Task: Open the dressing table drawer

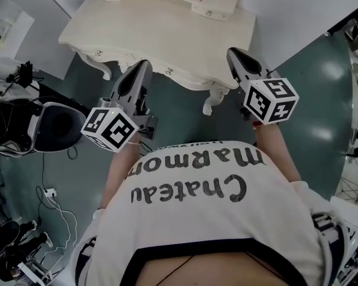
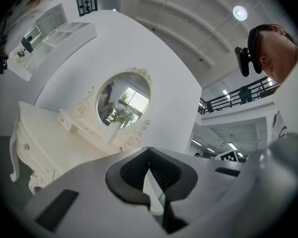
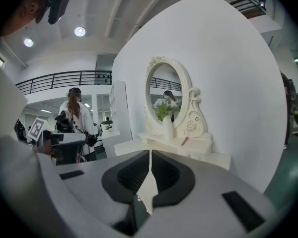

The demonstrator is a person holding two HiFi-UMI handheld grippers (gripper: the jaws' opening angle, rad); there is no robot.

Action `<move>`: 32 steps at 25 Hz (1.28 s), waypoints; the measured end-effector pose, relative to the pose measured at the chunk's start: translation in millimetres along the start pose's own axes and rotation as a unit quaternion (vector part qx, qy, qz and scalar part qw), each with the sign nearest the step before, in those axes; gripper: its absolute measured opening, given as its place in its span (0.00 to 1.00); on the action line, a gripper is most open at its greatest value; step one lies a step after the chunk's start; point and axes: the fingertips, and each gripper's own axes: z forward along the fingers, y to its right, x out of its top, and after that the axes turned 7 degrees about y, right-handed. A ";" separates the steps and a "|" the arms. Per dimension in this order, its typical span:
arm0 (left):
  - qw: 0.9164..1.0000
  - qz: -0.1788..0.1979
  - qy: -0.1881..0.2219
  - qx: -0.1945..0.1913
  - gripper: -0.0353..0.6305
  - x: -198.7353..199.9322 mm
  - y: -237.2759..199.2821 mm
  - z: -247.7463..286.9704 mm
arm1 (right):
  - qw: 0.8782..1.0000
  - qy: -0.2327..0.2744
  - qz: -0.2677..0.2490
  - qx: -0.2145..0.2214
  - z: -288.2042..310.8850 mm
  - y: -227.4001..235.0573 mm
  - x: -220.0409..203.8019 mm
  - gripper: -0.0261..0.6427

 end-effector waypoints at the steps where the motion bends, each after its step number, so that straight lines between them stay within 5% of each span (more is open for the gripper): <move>1: 1.000 -0.001 -0.002 -0.001 0.09 0.9 -3.5 1.9 | 1.000 0.000 0.001 -0.002 3.2 -0.4 0.7 0.09; 11: 1.000 -0.010 -0.007 -0.025 0.09 14.9 9.4 11.4 | 1.000 -0.008 0.000 -0.021 -6.2 -0.1 14.8 0.09; 32: 0.998 -0.012 -0.038 -0.043 0.09 -56.3 36.6 95.0 | 0.998 -0.009 0.045 -0.030 -10.0 91.6 -16.6 0.09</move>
